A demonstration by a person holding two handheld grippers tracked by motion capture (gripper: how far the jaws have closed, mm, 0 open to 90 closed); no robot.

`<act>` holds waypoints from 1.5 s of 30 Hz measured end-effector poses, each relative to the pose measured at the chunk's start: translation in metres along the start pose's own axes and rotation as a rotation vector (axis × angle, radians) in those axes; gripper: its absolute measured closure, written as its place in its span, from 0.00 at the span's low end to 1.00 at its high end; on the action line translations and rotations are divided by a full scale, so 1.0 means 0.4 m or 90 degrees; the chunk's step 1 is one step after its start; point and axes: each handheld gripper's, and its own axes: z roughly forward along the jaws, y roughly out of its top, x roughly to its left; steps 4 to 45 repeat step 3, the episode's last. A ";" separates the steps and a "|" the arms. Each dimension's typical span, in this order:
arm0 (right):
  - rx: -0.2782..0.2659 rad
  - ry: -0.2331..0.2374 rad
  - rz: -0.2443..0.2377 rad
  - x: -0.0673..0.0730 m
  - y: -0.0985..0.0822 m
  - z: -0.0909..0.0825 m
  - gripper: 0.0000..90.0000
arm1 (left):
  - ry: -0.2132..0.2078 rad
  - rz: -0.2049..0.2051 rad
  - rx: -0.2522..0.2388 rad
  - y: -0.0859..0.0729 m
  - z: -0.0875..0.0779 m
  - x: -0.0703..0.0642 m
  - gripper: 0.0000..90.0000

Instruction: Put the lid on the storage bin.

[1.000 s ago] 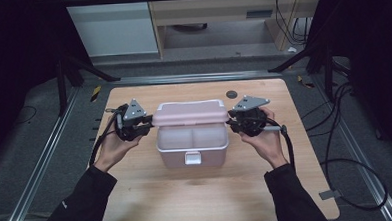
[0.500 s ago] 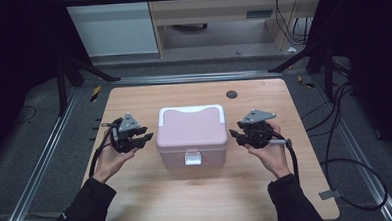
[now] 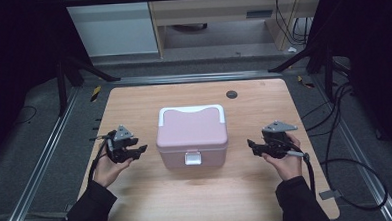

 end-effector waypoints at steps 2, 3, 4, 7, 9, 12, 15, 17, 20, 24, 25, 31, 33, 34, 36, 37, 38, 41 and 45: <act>0.012 -0.005 0.007 -0.006 -0.018 0.002 0.37 | 0.004 0.001 0.009 -0.012 0.002 0.002 0.55; 0.017 -0.007 0.013 -0.009 -0.027 0.004 0.37 | 0.005 -0.005 0.010 -0.017 0.003 0.005 0.54; 0.017 -0.007 0.013 -0.009 -0.027 0.004 0.37 | 0.005 -0.005 0.010 -0.017 0.003 0.005 0.54; 0.017 -0.007 0.013 -0.009 -0.027 0.004 0.37 | 0.005 -0.005 0.010 -0.017 0.003 0.005 0.54; 0.017 -0.007 0.013 -0.009 -0.027 0.004 0.37 | 0.005 -0.005 0.010 -0.017 0.003 0.005 0.54; 0.017 -0.007 0.013 -0.009 -0.027 0.004 0.37 | 0.005 -0.005 0.010 -0.017 0.003 0.005 0.54; 0.017 -0.007 0.013 -0.009 -0.027 0.004 0.37 | 0.005 -0.005 0.010 -0.017 0.003 0.005 0.54; 0.017 -0.007 0.013 -0.009 -0.027 0.004 0.37 | 0.005 -0.005 0.010 -0.017 0.003 0.005 0.54; 0.017 -0.007 0.013 -0.009 -0.027 0.004 0.37 | 0.005 -0.005 0.010 -0.017 0.003 0.005 0.54; 0.017 -0.007 0.013 -0.009 -0.027 0.004 0.37 | 0.005 -0.005 0.010 -0.017 0.003 0.005 0.54; 0.017 -0.007 0.013 -0.009 -0.027 0.004 0.37 | 0.005 -0.005 0.010 -0.017 0.003 0.005 0.54; 0.017 -0.007 0.013 -0.009 -0.027 0.004 0.37 | 0.005 -0.005 0.010 -0.017 0.003 0.005 0.54; 0.017 -0.007 0.013 -0.009 -0.027 0.004 0.37 | 0.005 -0.005 0.010 -0.017 0.003 0.005 0.54; 0.017 -0.007 0.013 -0.009 -0.027 0.004 0.37 | 0.005 -0.005 0.010 -0.017 0.003 0.005 0.54; 0.017 -0.007 0.013 -0.009 -0.027 0.004 0.37 | 0.005 -0.005 0.010 -0.017 0.003 0.005 0.54; 0.017 -0.007 0.013 -0.009 -0.027 0.004 0.37 | 0.005 -0.005 0.010 -0.017 0.003 0.005 0.54; 0.017 -0.007 0.013 -0.009 -0.027 0.004 0.37 | 0.005 -0.005 0.010 -0.017 0.003 0.005 0.54; 0.017 -0.007 0.013 -0.009 -0.027 0.004 0.37 | 0.005 -0.005 0.010 -0.017 0.003 0.005 0.54; 0.017 -0.007 0.013 -0.009 -0.027 0.004 0.37 | 0.005 -0.005 0.010 -0.017 0.003 0.005 0.54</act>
